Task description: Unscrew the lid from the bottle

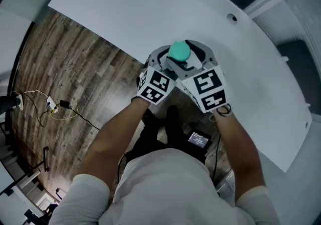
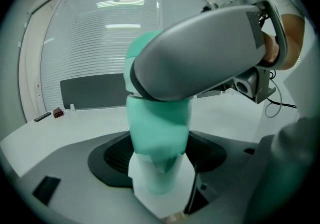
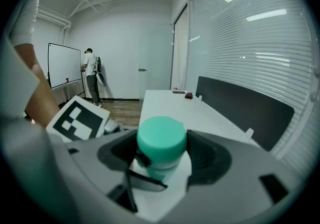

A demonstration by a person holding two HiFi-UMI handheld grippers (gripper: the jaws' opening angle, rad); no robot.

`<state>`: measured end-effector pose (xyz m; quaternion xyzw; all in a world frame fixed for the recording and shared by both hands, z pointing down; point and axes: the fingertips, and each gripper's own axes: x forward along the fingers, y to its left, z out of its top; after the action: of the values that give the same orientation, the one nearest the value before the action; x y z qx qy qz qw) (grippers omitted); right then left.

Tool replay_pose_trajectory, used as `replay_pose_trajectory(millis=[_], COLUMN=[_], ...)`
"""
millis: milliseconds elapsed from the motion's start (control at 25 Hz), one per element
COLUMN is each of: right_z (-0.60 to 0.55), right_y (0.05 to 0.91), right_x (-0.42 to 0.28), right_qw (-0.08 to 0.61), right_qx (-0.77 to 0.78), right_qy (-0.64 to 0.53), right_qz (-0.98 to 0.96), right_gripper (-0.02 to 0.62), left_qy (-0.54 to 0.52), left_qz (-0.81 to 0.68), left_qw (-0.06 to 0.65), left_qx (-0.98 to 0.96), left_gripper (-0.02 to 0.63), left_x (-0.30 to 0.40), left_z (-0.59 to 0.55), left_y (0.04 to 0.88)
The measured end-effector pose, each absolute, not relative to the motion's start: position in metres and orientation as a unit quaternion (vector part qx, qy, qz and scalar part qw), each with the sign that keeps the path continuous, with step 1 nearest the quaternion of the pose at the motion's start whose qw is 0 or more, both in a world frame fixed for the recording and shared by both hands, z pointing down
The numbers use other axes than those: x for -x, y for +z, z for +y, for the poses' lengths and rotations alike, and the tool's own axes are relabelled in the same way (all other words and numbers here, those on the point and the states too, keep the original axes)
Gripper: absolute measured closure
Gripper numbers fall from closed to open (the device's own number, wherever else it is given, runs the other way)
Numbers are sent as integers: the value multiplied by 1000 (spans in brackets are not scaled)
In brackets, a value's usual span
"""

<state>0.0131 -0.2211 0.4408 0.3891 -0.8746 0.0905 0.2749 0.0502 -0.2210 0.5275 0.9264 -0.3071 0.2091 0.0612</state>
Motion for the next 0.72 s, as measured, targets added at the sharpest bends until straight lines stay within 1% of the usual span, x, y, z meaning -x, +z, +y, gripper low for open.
replay_pose_trajectory(millis=[440,720], right_z=[-222,-220], right_y=[429,425], right_x=[-12,-11], right_qw=[263,260], right_qx=[-395,-396], right_qy=[76,68], right_qz=[-877,-878], right_gripper=[281,281], left_qy=[214,202], left_qz=[-287,-278], left_qw=[70,59], left_qx=[-931,-937], left_gripper=[279,279], left_x=[-52,-52], left_z=[-220,-217], left_y=[524,514])
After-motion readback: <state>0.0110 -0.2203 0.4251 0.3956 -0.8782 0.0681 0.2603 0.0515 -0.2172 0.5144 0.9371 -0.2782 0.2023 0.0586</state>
